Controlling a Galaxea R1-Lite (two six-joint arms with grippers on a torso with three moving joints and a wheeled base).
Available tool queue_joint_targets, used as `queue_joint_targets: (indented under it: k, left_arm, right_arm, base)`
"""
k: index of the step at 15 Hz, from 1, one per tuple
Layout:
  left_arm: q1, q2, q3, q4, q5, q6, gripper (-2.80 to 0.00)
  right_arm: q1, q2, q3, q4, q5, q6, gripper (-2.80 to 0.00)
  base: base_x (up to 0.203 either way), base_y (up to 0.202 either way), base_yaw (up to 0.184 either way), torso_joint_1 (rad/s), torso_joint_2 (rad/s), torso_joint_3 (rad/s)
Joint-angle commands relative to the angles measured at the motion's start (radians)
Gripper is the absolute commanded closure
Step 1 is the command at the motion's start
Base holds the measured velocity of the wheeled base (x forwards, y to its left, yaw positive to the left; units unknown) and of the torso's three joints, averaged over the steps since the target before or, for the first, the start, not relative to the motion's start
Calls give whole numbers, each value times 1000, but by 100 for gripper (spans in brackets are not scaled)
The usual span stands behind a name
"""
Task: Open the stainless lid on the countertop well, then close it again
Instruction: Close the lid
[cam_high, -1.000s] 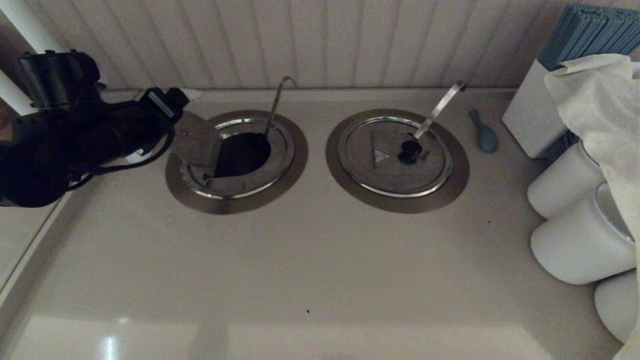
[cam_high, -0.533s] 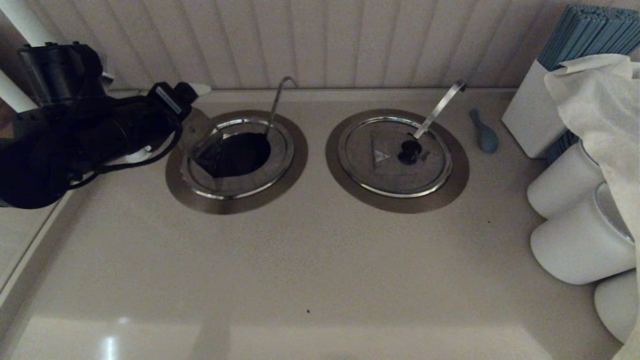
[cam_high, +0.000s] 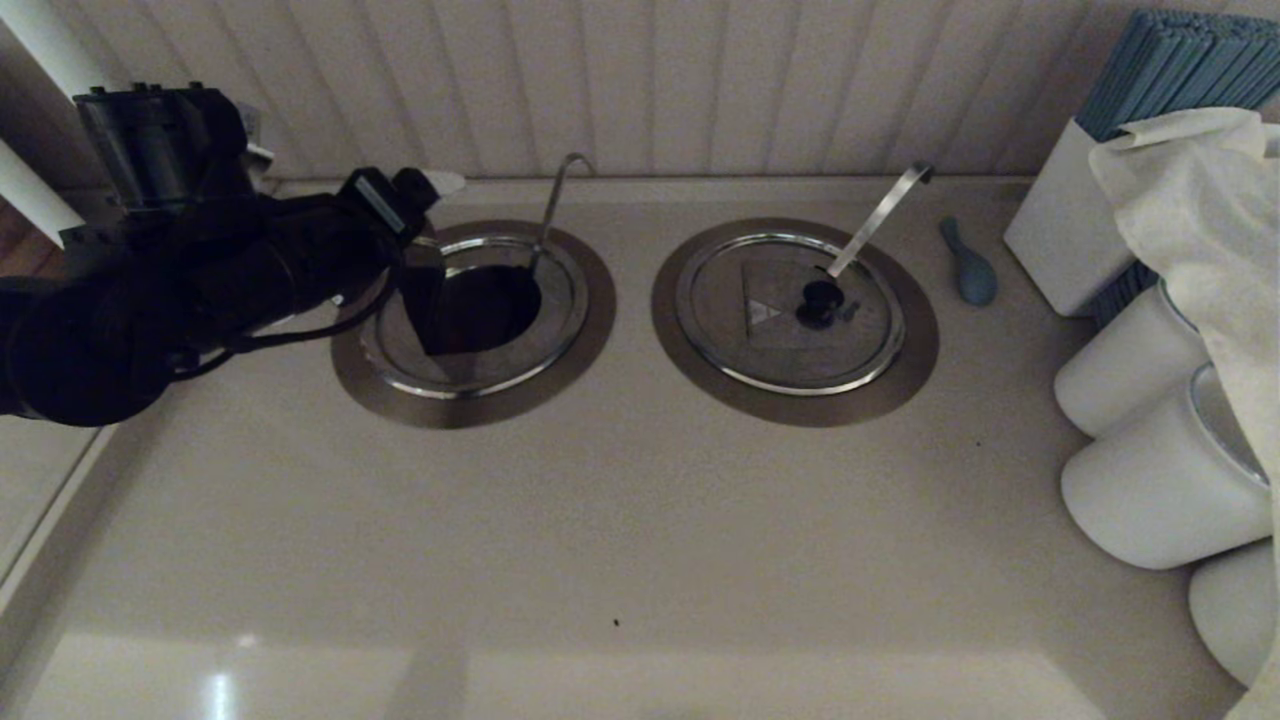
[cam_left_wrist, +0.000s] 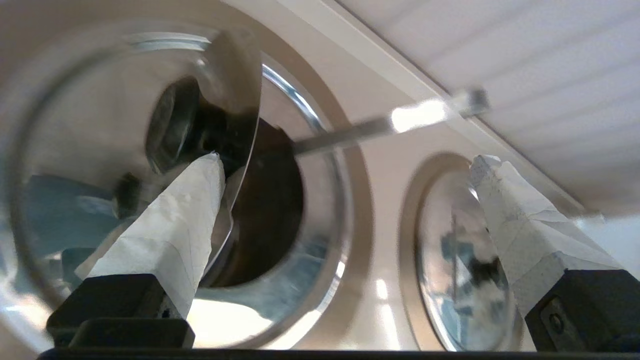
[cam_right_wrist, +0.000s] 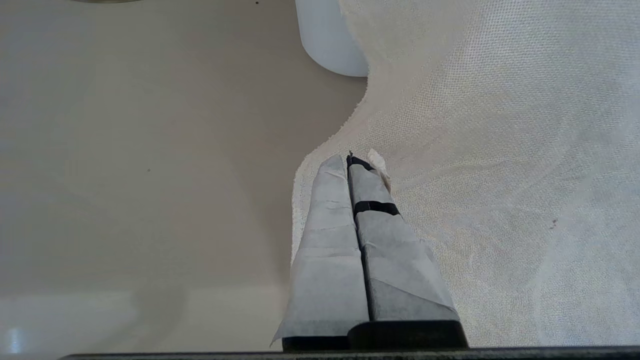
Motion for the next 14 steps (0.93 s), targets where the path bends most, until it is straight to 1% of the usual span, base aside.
queue_joint_targets:
  k: [1,9,12,13,14]
  left_arm:
    - [-16,2,1,-4,2,-1,-280]
    - [-25,2,7,-2,2,0,-280]
    - [-20,-9,12,-1,20,3,-280]
    - [-19,-16,19,2,29,13,-280]
    - [-19,-27,31,2,30,43,-280]
  right_arm:
    - [0,2,0,0,-2,0,0]
    - [0,0,0,0,0,0,0]
    - [0,2,0,0,0,0,0]
    - [0,0,0,0,0,0,0]
    - [0,0,0,0,0,0,0]
  base:
    - [0,0,0,0,0,0]
    - [0,0,0,0,0,0]
    - [0,0,0,0,0,0]
    - [0,0,0,0,0,0]
    - [0,0,0,0,0,0]
